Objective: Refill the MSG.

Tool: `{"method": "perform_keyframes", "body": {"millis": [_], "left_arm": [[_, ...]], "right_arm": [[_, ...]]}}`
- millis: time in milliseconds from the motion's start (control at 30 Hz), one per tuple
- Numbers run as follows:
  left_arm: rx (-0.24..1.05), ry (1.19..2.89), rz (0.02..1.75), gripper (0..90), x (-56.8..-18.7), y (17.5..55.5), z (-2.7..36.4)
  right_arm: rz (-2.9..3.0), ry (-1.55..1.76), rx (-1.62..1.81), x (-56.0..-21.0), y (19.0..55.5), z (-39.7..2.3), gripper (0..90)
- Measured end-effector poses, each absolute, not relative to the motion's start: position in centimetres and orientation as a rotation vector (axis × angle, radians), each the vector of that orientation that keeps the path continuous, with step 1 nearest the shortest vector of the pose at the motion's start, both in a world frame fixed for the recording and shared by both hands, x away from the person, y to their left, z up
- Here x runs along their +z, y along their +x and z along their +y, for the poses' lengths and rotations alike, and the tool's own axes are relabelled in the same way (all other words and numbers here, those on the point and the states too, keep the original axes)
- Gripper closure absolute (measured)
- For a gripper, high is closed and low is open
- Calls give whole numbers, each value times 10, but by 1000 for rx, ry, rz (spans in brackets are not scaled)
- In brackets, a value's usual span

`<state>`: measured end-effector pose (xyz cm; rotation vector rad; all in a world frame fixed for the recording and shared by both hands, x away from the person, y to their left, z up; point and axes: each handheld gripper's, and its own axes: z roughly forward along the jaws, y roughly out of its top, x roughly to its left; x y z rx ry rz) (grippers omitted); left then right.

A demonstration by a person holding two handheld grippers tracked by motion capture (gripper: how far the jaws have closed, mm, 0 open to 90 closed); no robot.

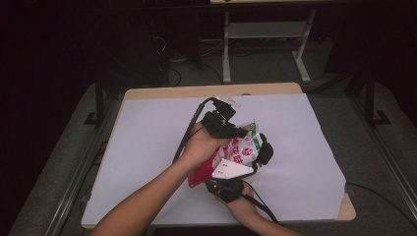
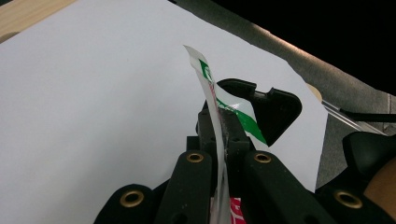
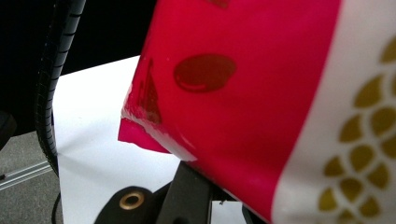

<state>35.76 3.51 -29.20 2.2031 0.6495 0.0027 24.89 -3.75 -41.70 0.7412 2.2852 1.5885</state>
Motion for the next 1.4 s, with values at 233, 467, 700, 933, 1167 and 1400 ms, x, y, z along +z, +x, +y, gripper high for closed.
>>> {"method": "perform_keyframes", "body": {"millis": [233,467,700,933,1167,1400], "left_arm": [[6,2213,641,900,-291,358,33],[2,2205,653,900,-289,358,31],[-5,2205,656,900,-287,357,31],[7,2207,668,899,-288,358,30],[12,2208,671,899,-289,358,30],[21,2216,670,900,-290,358,31]], "right_arm": [[2282,744,1599,-416,248,-37,900],[2271,742,1603,-415,248,-38,900],[2263,683,1589,-414,245,-35,900],[2268,686,1594,-414,245,-35,900],[2275,692,1601,-414,245,-35,900],[2276,689,1602,-414,246,-35,900]]}}
